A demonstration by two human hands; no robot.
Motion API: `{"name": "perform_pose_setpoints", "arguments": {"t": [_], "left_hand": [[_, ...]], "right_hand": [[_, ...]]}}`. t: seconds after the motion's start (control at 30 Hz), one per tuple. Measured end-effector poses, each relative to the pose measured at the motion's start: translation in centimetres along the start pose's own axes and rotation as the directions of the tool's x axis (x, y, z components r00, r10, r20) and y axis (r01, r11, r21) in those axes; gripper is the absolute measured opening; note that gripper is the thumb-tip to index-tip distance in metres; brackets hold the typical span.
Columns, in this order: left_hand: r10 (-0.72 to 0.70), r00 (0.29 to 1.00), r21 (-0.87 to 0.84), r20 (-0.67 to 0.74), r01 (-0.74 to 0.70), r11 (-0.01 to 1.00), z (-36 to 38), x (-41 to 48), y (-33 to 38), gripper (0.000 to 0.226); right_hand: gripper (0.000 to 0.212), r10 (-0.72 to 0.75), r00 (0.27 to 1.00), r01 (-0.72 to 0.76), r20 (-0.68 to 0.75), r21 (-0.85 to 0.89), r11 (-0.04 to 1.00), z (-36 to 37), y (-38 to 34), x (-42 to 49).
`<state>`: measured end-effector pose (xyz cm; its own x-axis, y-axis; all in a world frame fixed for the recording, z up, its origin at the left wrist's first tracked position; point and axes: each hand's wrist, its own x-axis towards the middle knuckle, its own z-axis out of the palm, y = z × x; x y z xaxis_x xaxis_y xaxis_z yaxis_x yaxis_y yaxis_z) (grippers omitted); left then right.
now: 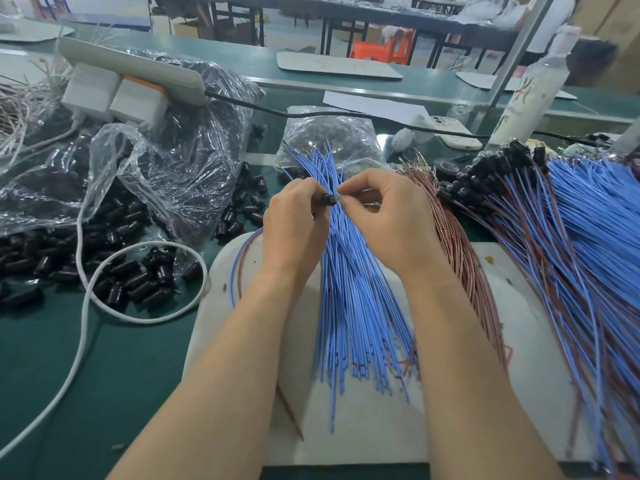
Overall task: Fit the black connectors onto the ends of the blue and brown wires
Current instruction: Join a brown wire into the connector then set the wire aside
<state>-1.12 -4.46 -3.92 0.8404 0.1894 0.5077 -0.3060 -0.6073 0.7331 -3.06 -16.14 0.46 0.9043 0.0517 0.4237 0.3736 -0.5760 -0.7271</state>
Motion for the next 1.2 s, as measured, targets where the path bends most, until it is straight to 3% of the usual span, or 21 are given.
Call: {"name": "perform_pose_setpoints", "arguments": {"t": [0.27, 0.73, 0.93, 1.03, 1.2], "left_hand": [[-0.041, 0.999, 0.115, 0.023, 0.038, 0.993, -0.2, -0.1, 0.3, 0.008], [-0.036, 0.995, 0.171, 0.091, 0.02, 0.985, -0.1, -0.2, 0.4, 0.006], [-0.033, 0.951, 0.035, 0.307, 0.024, 0.999, -0.2, 0.2, 0.1, 0.013], [-0.029, 0.943, -0.069, 0.331, 0.055, 0.996, -0.4, 0.1, 0.3, 0.01], [0.002, 0.935, -0.109, 0.356, 0.039, 0.993, -0.9, 0.1, 0.5, 0.007]], "right_hand": [[0.007, -0.046, 0.999, 0.044, -0.022, -0.091, 0.995, 0.3, 0.1, 0.0], [0.012, -0.047, 0.998, 0.039, -0.047, -0.151, 0.988, 0.9, 0.8, 0.1], [0.01, 0.119, 0.992, -0.119, -0.041, -0.008, 0.993, -0.8, 2.5, 0.6], [0.01, 0.155, 0.988, -0.153, -0.008, 0.1, 0.983, -1.4, 3.1, 0.7], [0.013, 0.142, 0.989, -0.146, 0.045, 0.089, 0.985, -1.7, 3.4, 0.7]]}}
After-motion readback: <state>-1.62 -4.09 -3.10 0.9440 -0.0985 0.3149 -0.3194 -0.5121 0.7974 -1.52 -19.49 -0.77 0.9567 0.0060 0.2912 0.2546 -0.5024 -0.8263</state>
